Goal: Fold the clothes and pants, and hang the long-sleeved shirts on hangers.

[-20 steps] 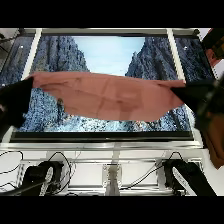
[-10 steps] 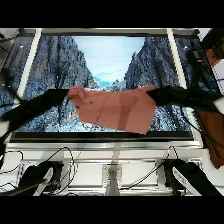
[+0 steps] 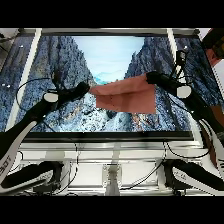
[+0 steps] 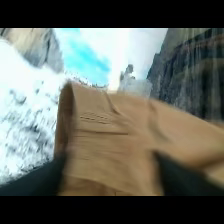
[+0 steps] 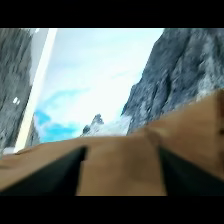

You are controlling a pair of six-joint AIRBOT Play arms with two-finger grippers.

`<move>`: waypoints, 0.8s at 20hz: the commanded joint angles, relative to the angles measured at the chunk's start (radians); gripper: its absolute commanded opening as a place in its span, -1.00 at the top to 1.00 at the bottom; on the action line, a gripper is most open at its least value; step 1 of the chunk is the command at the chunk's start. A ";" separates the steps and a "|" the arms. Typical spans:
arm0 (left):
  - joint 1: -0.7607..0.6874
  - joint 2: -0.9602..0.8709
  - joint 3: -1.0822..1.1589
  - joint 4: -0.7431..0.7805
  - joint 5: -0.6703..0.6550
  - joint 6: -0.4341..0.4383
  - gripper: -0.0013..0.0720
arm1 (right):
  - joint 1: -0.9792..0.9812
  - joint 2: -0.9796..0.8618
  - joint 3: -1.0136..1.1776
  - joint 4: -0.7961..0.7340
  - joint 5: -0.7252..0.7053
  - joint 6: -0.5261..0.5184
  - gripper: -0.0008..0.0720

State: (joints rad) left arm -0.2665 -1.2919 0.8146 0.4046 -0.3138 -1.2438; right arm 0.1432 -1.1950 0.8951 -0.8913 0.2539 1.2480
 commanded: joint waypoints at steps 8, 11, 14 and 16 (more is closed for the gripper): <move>0.150 -0.002 0.086 0.229 -0.312 0.309 -0.93 | -0.332 -0.029 0.048 -0.049 0.480 0.002 -0.33; 0.214 -0.003 0.086 0.269 -0.506 0.310 -0.93 | -0.489 -0.067 0.047 -0.106 0.800 0.001 -0.33; 0.213 -0.003 0.085 0.269 -0.537 0.310 -0.93 | -0.546 -0.150 0.047 -0.113 0.967 0.001 -0.33; 0.203 -0.003 0.085 0.269 -0.537 0.309 -0.93 | -0.537 -0.204 0.047 -0.089 0.999 0.002 -0.33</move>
State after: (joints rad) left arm -0.0681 -1.2957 0.8993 0.6540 -0.7906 -0.9390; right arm -0.3592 -1.3350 0.9413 -0.9886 1.0828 1.2491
